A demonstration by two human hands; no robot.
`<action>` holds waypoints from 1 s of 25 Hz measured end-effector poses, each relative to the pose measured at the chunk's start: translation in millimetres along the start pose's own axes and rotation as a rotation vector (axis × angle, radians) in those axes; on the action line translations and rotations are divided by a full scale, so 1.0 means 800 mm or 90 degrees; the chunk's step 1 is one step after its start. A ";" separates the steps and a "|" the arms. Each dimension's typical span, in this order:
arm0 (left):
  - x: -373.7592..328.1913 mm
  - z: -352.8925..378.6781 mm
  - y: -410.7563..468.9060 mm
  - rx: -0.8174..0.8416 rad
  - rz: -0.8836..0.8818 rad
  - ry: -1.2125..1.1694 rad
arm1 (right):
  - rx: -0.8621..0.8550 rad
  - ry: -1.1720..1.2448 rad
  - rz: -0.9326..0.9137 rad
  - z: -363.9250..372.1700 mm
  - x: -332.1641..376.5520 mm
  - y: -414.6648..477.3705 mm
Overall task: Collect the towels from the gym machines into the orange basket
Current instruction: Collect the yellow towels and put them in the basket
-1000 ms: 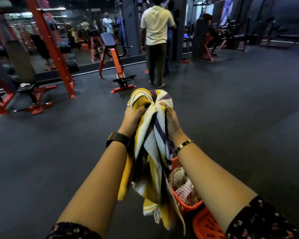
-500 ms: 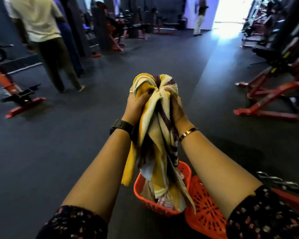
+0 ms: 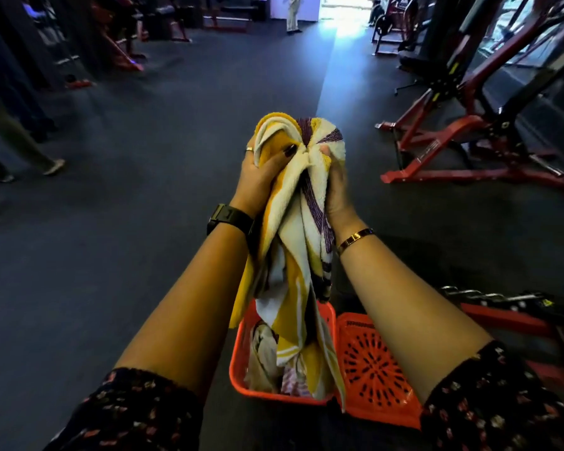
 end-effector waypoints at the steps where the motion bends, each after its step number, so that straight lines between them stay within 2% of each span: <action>1: 0.011 0.003 0.011 0.001 -0.002 0.004 | -0.009 0.030 0.022 -0.002 -0.014 0.011; 3: 0.035 0.007 0.028 -0.007 -0.012 -0.004 | 0.014 0.058 0.035 -0.011 -0.049 0.029; 8: 0.130 0.011 0.050 -0.004 -0.060 -0.015 | -0.096 0.014 0.107 -0.024 -0.128 0.041; 14: 0.286 0.023 0.063 0.012 -0.183 -0.054 | -0.200 0.010 0.237 -0.050 -0.296 0.057; 17: 0.393 0.025 0.063 0.019 -0.236 -0.052 | -0.214 0.029 0.269 -0.062 -0.407 0.052; 21: 0.548 0.023 0.034 0.028 -0.330 -0.040 | -0.246 0.048 0.369 -0.083 -0.568 0.013; 25: 0.677 0.024 -0.028 0.040 -0.403 0.005 | -0.228 -0.033 0.499 -0.103 -0.700 -0.062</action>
Point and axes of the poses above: each hand's wrist, its own y-axis towards the middle knuckle, its own z-axis out of the palm, x = y × z, the point moved 4 cm from there along y, towards the middle knuckle, and after that the axes turned 2 degrees about -x, right-handed, at the moved point
